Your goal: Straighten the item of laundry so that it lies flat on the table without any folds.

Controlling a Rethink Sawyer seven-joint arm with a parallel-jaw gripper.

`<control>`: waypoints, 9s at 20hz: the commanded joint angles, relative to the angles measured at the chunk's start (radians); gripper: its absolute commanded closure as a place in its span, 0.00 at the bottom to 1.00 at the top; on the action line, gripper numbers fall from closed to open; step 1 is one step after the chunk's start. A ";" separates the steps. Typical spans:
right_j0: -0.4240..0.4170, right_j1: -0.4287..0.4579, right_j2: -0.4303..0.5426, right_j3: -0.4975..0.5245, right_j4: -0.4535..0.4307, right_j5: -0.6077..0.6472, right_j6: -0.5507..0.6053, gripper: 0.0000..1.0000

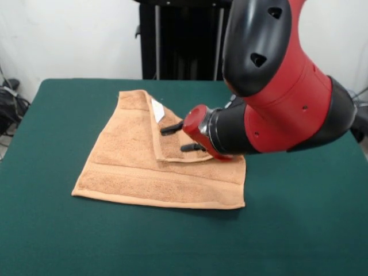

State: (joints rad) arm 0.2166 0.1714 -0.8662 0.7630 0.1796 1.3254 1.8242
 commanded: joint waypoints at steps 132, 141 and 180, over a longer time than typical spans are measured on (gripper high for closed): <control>-0.121 0.203 0.097 -0.277 -0.029 0.134 0.089 0.00; -0.135 0.211 0.089 -0.314 -0.032 0.181 0.065 0.00; -0.089 0.141 0.161 -0.145 -0.084 0.141 0.082 0.00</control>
State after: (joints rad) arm 0.1153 0.3353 -0.8330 0.4852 0.1253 1.5670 1.8242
